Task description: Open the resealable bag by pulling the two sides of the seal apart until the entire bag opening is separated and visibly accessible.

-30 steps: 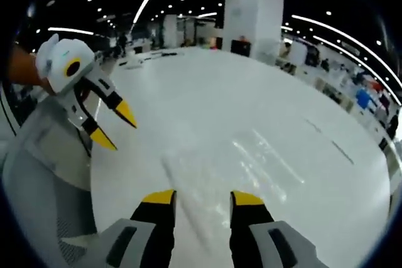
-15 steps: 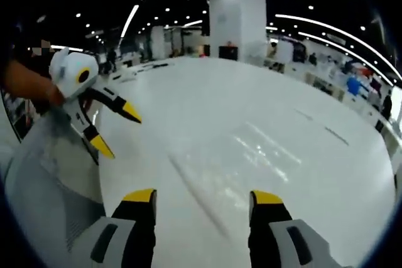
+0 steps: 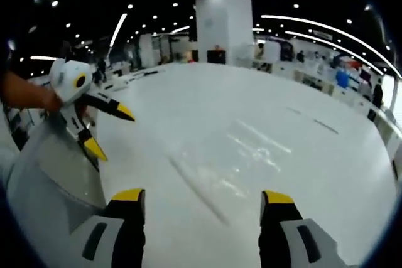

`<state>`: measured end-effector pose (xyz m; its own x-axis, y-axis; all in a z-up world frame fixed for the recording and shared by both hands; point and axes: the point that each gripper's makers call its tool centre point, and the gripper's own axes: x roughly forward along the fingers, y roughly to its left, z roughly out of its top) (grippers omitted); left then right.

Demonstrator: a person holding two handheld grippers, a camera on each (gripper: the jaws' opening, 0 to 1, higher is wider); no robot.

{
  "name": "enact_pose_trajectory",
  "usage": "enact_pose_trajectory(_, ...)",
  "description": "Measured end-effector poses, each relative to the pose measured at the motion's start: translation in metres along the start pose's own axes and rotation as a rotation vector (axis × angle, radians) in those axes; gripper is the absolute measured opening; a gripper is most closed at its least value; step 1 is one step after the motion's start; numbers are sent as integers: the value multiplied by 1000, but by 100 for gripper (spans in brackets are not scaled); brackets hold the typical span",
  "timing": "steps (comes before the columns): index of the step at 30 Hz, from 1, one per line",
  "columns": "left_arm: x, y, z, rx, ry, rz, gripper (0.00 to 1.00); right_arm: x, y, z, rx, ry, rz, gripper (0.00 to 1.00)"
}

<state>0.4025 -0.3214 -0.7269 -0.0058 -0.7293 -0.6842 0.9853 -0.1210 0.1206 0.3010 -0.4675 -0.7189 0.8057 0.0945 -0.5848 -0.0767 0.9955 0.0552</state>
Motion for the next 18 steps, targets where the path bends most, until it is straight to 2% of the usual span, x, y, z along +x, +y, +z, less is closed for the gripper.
enact_pose_trajectory(11,-6,-2,1,-46,-31,13,74,-8,4,-3,32,-28,-29,82)
enact_pose_trajectory(18,-14,-4,0,-36,-39,31,76,-16,12,-4,63,-60,-41,87)
